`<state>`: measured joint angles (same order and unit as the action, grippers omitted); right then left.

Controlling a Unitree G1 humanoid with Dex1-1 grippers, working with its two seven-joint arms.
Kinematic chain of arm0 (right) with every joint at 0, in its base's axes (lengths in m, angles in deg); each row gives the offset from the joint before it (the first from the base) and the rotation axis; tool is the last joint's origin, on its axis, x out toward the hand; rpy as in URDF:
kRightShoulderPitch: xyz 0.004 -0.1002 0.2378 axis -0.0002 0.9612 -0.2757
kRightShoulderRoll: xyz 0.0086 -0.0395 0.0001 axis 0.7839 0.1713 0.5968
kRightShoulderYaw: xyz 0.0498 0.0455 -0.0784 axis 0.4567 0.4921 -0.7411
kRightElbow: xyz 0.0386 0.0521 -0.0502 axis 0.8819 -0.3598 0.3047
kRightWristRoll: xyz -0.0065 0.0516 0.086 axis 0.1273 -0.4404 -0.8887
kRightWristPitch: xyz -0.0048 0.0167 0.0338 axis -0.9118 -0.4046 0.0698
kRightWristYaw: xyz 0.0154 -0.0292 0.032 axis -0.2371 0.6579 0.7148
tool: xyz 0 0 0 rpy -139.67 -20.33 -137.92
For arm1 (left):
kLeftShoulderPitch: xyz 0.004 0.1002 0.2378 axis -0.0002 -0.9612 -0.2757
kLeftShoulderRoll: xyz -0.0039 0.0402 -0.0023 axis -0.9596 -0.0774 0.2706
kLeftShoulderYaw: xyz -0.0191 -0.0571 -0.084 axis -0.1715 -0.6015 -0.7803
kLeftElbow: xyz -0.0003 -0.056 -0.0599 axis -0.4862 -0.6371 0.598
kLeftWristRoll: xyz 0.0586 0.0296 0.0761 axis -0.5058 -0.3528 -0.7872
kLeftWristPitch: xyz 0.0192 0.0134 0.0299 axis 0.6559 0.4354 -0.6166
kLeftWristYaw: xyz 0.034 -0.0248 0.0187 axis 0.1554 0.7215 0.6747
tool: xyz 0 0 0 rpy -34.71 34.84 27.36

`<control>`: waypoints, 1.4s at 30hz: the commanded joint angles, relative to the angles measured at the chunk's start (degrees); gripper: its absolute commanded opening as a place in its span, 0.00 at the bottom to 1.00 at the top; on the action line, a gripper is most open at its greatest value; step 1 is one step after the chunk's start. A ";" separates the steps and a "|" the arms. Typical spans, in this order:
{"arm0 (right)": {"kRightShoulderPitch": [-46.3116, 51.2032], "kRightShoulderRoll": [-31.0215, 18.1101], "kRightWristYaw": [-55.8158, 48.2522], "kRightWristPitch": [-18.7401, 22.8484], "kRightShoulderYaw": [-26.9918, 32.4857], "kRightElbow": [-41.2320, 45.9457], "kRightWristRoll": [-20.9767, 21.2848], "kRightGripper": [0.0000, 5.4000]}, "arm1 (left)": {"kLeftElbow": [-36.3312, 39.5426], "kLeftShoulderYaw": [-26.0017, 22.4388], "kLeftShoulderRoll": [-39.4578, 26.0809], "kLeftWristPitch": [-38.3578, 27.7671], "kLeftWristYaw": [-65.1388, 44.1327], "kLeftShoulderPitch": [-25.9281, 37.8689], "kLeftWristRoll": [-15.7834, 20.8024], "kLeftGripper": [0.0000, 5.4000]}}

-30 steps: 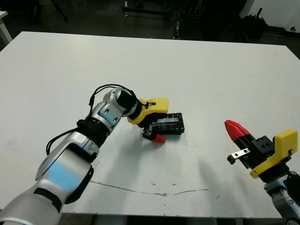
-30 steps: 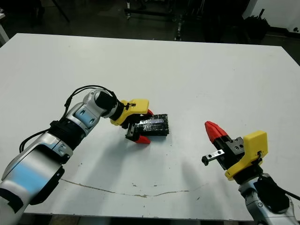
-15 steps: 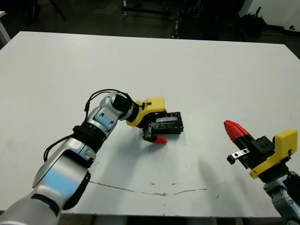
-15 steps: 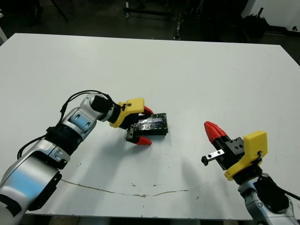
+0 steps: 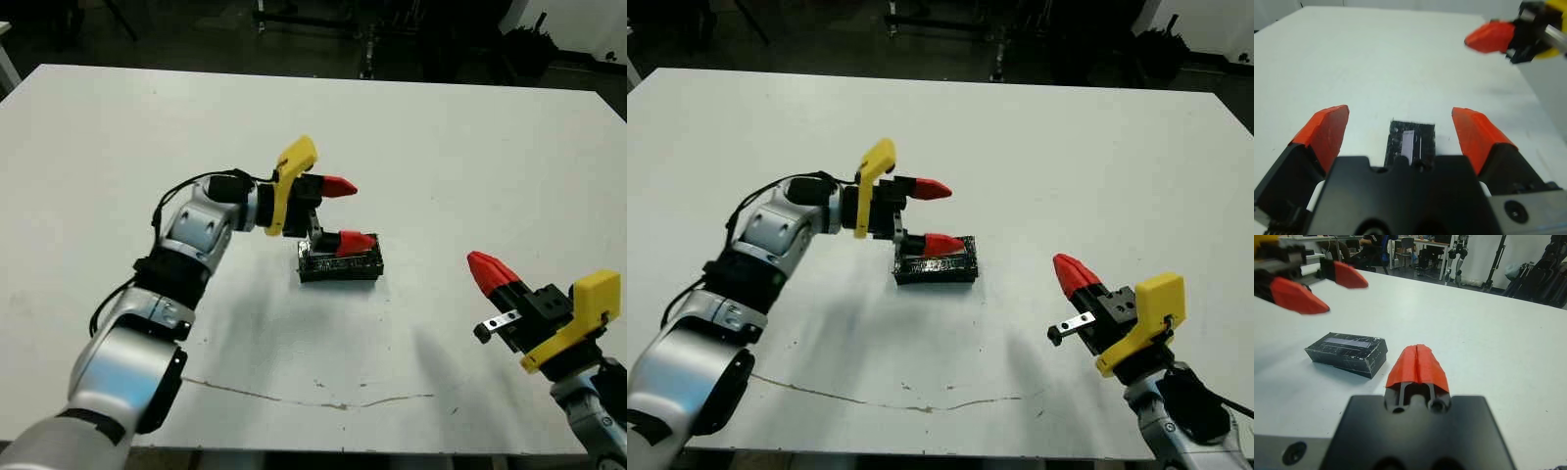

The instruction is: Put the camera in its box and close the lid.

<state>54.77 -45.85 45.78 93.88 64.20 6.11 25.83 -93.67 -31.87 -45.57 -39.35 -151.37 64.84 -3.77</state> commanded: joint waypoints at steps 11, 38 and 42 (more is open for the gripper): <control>-0.59 -0.47 -0.28 0.53 0.10 -0.73 -0.51 0.00 | 28.51 -10.02 11.07 23.37 39.50 -14.03 5.95 0.92; 0.10 -0.40 0.67 0.93 -0.23 0.63 0.13 0.00 | 22.63 4.35 14.65 21.71 54.18 -26.97 -1.73 0.18; 0.29 -0.23 1.03 0.40 -0.63 0.88 0.98 0.00 | 21.01 5.70 14.72 21.25 53.93 -27.87 -2.66 0.06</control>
<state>54.80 -45.96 46.12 93.84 63.73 6.64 26.21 -69.46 -27.70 -30.81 -20.29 -96.84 40.09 -6.18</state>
